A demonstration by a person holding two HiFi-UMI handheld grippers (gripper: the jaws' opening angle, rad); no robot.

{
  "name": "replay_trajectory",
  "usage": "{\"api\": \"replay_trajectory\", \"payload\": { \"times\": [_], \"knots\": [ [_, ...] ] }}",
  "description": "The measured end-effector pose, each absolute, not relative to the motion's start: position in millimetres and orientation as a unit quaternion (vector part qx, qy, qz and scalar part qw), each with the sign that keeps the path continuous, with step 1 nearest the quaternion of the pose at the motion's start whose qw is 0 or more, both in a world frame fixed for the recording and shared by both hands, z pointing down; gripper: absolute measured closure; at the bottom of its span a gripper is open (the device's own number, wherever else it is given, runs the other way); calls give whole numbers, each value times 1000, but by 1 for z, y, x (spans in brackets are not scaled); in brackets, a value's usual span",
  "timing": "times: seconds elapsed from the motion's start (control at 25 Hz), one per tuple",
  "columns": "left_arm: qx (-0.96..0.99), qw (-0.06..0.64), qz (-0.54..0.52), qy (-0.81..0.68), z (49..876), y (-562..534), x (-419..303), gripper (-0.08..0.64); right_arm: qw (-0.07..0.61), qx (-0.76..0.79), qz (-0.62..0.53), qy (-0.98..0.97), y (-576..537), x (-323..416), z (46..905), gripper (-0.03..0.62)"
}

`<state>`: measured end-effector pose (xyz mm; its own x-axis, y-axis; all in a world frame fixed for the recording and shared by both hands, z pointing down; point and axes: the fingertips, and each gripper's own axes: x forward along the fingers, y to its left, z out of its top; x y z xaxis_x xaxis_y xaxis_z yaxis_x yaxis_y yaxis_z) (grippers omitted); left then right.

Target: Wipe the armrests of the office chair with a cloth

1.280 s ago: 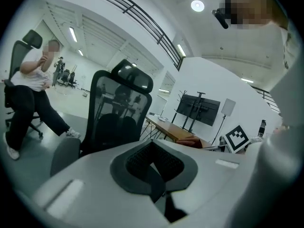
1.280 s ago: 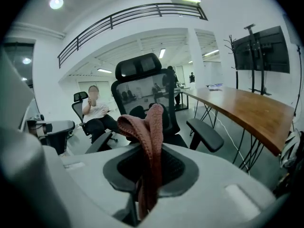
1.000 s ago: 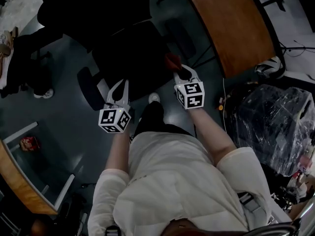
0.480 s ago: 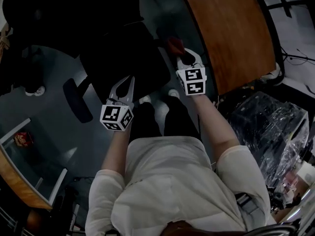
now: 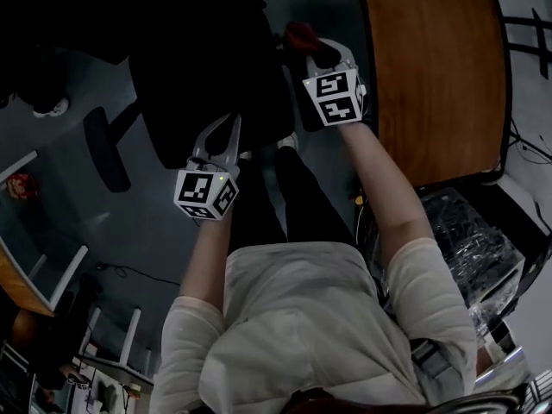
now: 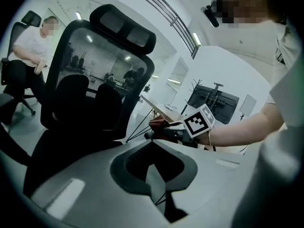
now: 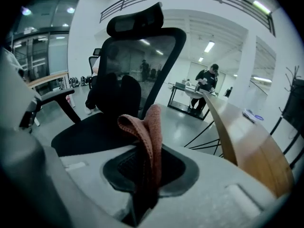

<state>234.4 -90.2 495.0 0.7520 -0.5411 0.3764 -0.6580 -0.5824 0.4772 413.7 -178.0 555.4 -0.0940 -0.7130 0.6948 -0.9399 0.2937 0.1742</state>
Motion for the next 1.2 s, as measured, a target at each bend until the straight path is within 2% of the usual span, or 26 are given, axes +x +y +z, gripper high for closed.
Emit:
{"api": "replay_trajectory", "payload": {
  "times": [0.24,1.2],
  "knots": [
    [868,321,94,-368,505,-89,242,543,396,531,126,-739,-199,415,574,546],
    [884,341,146,-284,523,-45,277,543,357,460,228,-780,-30,354,569,546]
  ]
}}
